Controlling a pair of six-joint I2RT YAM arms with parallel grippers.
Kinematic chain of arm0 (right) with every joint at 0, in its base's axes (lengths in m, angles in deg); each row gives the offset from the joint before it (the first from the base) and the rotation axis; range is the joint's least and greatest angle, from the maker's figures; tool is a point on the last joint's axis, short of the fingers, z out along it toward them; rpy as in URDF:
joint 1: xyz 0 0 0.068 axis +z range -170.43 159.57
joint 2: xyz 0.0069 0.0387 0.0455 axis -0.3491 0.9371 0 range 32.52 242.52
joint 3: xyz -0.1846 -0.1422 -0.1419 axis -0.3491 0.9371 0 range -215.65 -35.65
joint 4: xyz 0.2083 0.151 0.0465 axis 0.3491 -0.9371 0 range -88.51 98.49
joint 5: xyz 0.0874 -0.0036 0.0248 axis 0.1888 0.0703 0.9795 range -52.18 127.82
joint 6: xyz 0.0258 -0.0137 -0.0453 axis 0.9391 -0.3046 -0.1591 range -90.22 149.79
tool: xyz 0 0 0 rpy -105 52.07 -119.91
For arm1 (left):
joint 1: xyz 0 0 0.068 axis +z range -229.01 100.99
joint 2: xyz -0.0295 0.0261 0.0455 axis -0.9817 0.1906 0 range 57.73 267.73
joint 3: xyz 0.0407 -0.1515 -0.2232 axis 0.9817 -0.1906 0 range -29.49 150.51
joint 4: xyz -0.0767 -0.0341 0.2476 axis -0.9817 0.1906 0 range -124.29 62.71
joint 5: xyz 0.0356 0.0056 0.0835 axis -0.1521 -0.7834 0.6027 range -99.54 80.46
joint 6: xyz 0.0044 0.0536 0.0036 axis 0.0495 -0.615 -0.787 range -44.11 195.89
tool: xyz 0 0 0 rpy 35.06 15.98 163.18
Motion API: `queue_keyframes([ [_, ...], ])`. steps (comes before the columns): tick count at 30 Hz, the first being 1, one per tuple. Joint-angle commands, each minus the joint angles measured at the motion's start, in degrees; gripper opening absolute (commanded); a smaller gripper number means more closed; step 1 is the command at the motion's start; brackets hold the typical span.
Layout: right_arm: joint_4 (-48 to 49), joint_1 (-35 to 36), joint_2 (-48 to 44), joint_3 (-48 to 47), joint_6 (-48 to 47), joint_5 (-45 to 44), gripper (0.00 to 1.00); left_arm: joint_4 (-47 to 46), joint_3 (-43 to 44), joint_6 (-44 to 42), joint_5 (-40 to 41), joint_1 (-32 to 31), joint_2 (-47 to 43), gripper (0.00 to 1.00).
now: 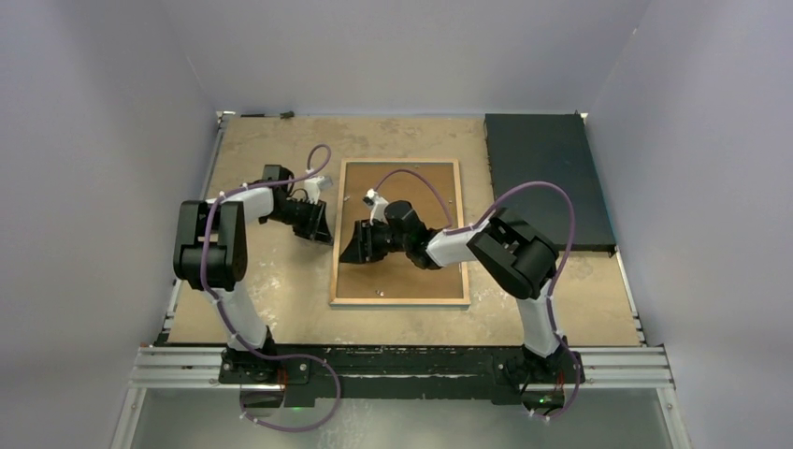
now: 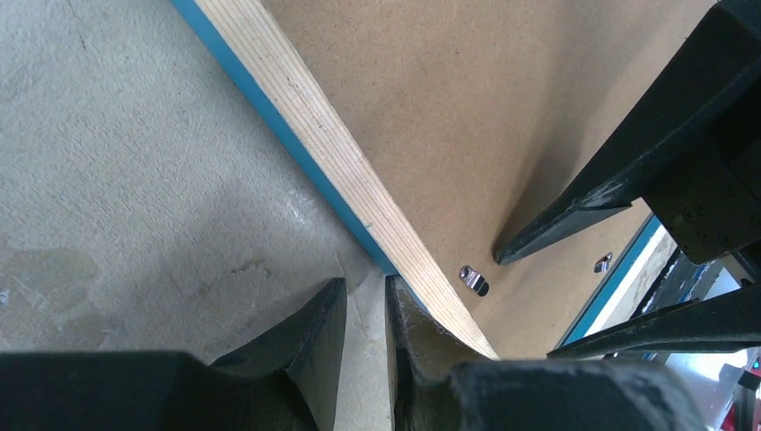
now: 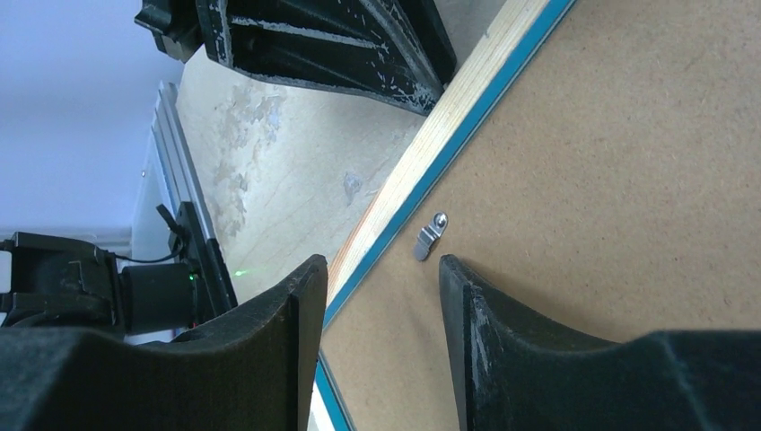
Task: Put the photo into the frame
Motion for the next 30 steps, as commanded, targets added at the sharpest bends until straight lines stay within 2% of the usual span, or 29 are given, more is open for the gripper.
queue_keyframes([
  [1,-1.9,0.8,1.7,-2.3,-1.3,-0.1,0.52,-1.7,-0.2,0.2,-1.1,-0.6,-0.3,0.21],
  [20,-1.3,2.3,3.2,-2.2,1.3,-3.7,0.5,-3.6,-1.0,1.7,-1.1,-2.0,-1.3,0.21],
  [30,0.1,3.0,3.2,-1.4,2.9,-9.0,0.5,-3.5,-1.0,1.7,-1.0,-2.1,-1.1,0.2],
])
